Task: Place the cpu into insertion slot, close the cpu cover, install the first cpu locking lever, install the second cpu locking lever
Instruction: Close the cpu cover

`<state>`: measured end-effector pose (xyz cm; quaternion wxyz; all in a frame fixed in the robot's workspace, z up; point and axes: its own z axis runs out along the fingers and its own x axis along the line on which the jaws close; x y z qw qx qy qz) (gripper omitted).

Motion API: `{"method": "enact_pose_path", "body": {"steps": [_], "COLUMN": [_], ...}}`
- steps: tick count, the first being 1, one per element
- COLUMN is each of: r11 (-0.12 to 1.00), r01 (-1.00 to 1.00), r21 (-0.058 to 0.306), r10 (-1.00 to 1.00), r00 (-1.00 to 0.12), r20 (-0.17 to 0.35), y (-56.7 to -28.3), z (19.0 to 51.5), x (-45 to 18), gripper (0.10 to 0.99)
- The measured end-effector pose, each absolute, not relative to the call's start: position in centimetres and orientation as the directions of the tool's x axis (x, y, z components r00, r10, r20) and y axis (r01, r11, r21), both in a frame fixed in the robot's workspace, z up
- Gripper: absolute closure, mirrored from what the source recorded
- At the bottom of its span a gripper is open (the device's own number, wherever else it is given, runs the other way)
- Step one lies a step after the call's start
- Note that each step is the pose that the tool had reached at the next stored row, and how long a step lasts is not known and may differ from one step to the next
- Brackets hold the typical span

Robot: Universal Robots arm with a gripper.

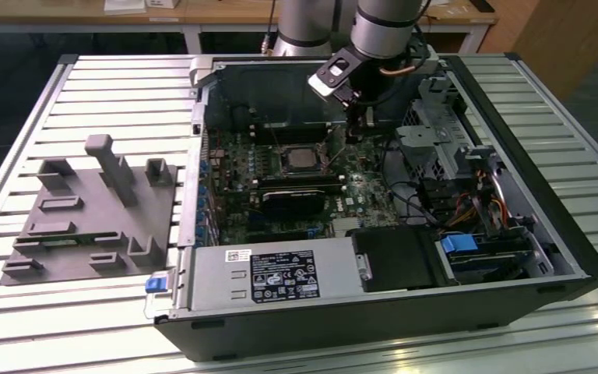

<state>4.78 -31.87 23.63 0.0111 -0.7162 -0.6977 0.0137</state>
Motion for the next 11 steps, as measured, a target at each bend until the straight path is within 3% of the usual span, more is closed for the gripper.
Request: {"method": "enact_pose_path", "body": {"steps": [11], "r11": [-0.026], "r01": [0.999], "r21": [-0.034], "r10": [1.0], "r00": [0.026], "r20": [-0.004], "y": [-31.9], "z": [23.6], "x": [1.6], "gripper": [0.984]}}
